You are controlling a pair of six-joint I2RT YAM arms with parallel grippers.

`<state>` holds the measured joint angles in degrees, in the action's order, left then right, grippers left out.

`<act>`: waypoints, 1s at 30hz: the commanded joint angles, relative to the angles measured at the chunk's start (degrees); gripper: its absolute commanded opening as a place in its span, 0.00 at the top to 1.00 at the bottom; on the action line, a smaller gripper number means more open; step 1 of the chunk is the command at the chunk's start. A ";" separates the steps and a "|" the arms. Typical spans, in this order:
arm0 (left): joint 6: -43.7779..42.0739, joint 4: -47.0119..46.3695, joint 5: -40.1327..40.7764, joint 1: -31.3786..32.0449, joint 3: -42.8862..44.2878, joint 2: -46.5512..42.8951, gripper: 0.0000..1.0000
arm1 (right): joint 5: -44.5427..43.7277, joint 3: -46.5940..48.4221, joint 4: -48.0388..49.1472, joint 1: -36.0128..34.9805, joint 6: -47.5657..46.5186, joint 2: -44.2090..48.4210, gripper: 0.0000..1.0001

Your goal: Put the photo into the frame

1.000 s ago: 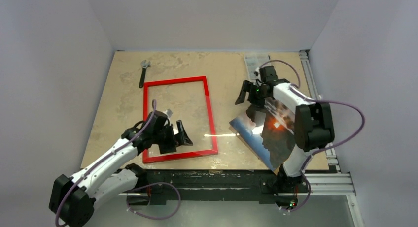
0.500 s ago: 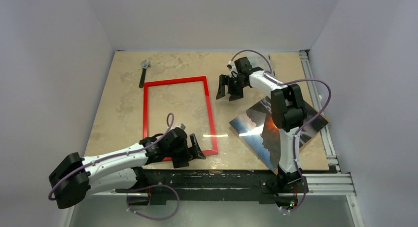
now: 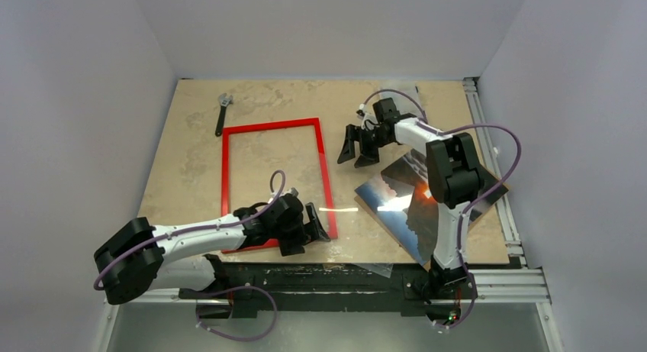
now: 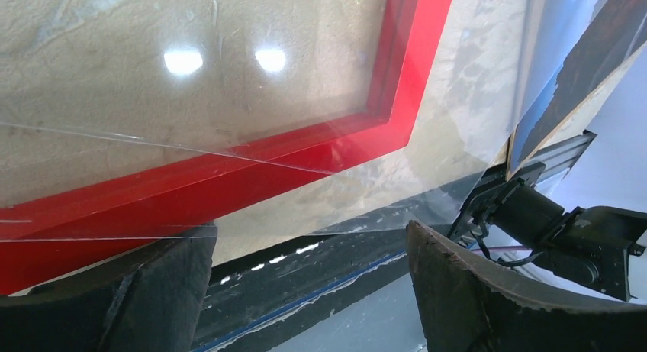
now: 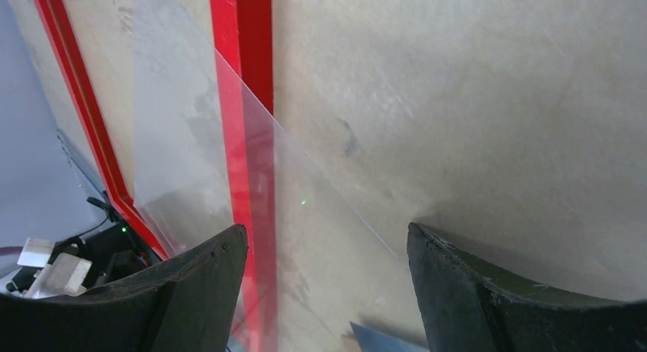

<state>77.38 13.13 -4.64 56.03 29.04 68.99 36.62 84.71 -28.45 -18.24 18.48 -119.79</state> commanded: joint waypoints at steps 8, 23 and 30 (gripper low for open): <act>-6.98 1.84 6.25 -5.77 6.62 -5.54 0.09 | 1.33 -13.66 -3.60 2.26 1.76 14.52 0.26; -24.33 16.32 -2.37 -16.13 31.97 10.63 0.09 | -2.91 -33.35 -0.04 2.52 6.33 30.32 0.26; -27.71 23.28 1.21 -16.78 33.51 9.47 0.08 | -13.30 -32.50 -1.17 2.75 4.59 33.20 0.25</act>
<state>53.74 30.06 -5.13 39.97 61.14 79.92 29.71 50.74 -29.56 -15.70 24.01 -87.66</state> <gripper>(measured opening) 0.918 0.750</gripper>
